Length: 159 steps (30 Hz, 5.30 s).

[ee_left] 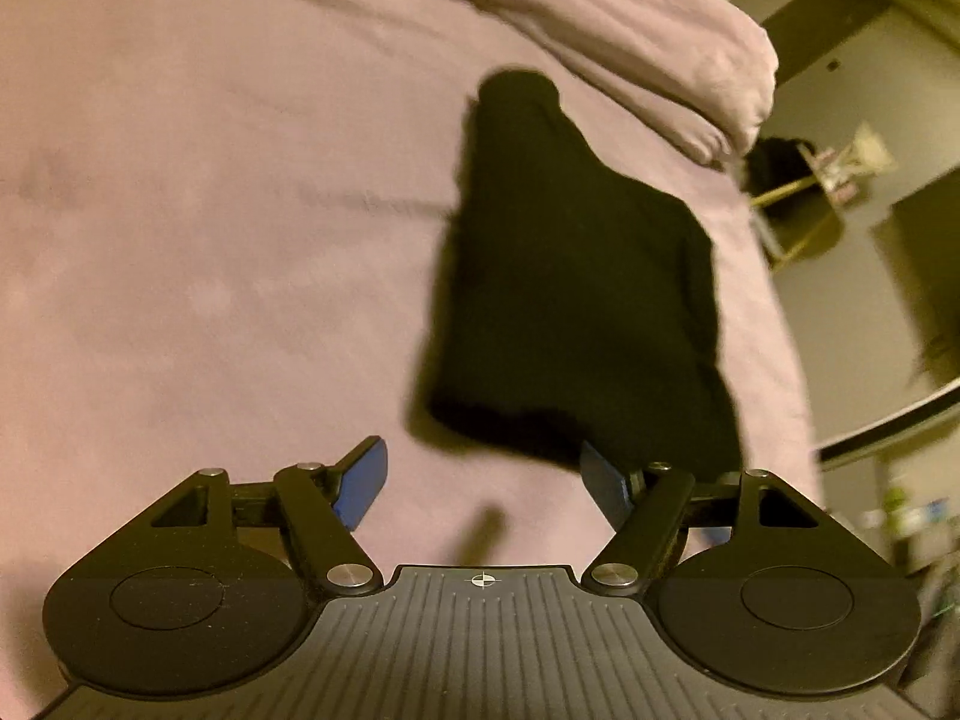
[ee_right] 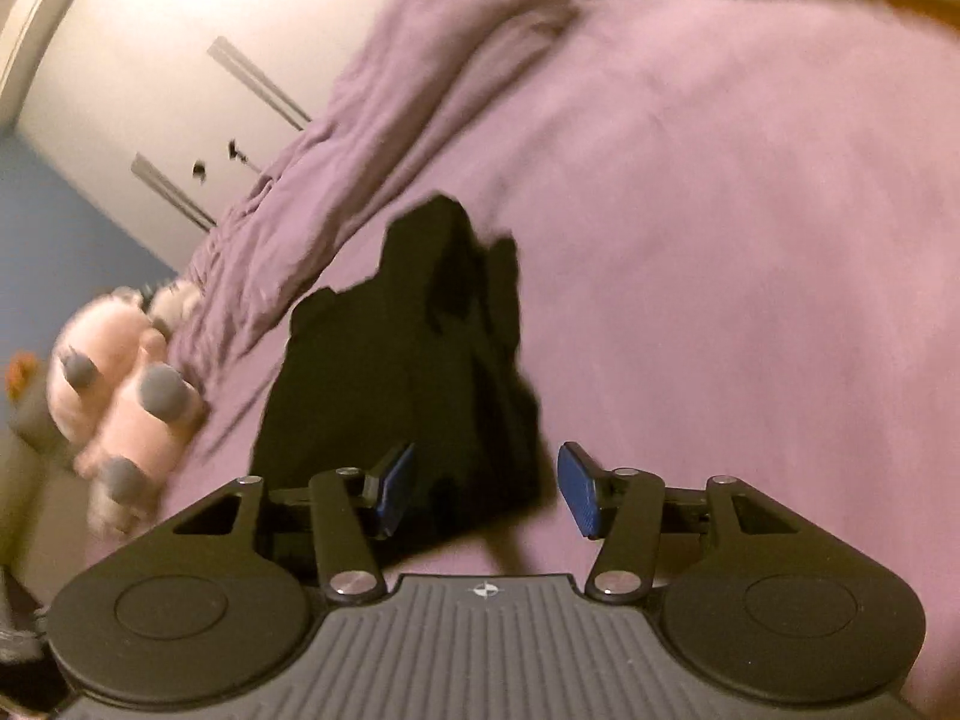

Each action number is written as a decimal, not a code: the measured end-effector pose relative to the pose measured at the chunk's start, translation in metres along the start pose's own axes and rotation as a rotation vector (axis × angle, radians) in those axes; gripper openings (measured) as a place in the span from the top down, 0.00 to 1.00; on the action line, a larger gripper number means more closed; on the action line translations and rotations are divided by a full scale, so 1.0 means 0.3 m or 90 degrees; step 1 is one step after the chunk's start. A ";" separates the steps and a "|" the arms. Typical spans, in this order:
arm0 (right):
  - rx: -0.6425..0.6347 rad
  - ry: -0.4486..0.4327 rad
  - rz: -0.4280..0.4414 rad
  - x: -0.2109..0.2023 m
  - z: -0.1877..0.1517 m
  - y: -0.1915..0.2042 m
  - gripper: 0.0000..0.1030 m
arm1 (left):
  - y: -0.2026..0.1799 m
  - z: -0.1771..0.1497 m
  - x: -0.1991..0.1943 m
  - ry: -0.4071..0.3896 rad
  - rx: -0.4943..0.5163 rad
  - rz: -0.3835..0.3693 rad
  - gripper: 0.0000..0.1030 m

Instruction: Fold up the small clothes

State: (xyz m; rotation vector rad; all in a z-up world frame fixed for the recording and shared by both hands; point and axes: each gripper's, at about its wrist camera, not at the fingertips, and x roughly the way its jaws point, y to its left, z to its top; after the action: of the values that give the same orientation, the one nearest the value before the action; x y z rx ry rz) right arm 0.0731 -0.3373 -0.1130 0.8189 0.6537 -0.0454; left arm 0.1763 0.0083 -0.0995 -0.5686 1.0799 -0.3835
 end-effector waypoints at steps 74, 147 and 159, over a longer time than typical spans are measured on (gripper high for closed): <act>-0.430 -0.075 -0.136 0.381 0.100 0.221 1.00 | -0.073 0.247 0.263 -0.145 0.167 0.090 0.25; -0.100 0.223 0.113 0.399 0.020 0.248 0.73 | 0.196 0.244 -0.094 -0.033 0.026 0.009 0.65; -0.179 0.190 0.031 0.181 -0.127 0.258 0.36 | 0.275 0.072 -0.149 -0.020 -0.003 -0.030 0.53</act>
State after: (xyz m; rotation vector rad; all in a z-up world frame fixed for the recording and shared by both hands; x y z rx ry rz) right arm 0.1186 -0.2461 -0.1109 0.5724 0.8972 0.2129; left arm 0.1783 0.1040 -0.1101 -0.6029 1.0388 -0.4127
